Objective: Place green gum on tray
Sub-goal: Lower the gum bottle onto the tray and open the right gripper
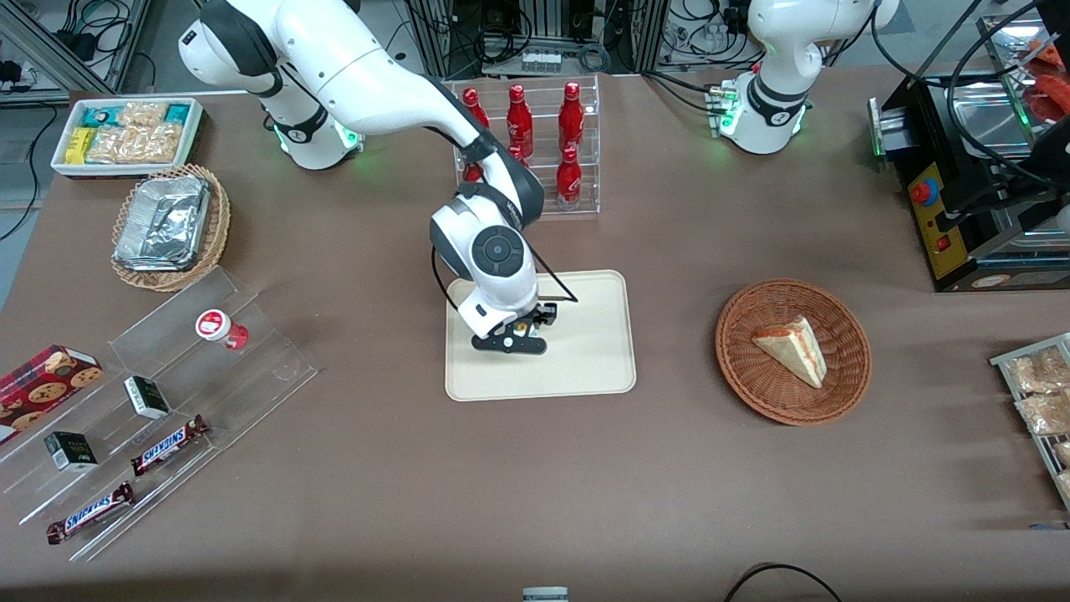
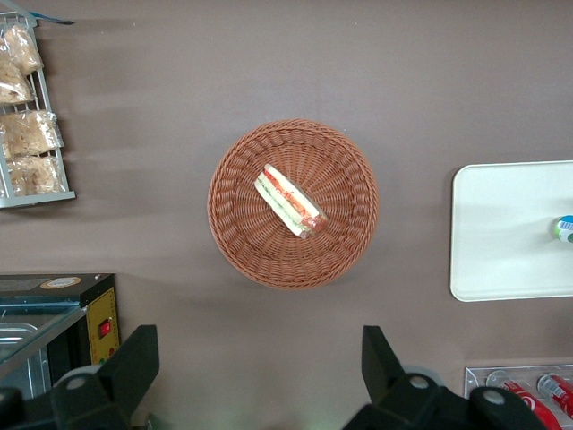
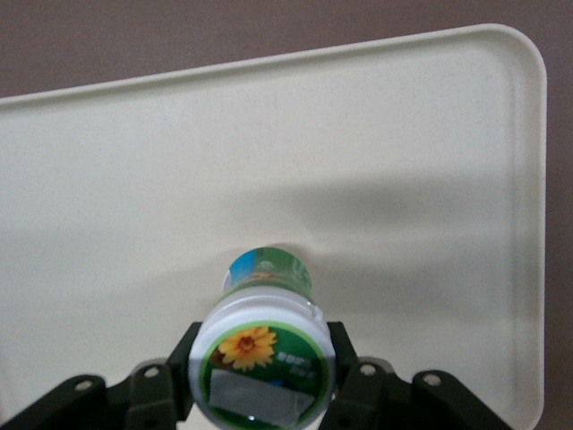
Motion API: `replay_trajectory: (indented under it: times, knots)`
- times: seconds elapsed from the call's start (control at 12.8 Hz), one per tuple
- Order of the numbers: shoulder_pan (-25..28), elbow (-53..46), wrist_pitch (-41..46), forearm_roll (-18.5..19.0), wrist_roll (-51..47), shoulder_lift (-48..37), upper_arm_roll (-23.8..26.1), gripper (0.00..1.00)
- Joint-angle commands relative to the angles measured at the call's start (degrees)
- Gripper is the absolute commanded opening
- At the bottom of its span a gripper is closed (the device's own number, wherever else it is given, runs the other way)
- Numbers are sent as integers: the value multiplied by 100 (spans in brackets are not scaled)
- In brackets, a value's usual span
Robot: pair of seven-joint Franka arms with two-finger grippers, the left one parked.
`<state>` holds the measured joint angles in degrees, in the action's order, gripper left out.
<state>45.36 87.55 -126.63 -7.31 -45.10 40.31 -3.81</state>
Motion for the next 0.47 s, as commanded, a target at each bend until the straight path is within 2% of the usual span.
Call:
replay_trajectory:
  times: [0.0,0.16,0.31,0.39]
  knots:
    - [43,-230,-64,-8,19,223,-41,0]
    - [70,-230,-81,1,28,258,-41,0]
    - [114,-221,-134,88,2,302,-50,34]
    - [114,-221,-151,141,-16,311,-50,62]
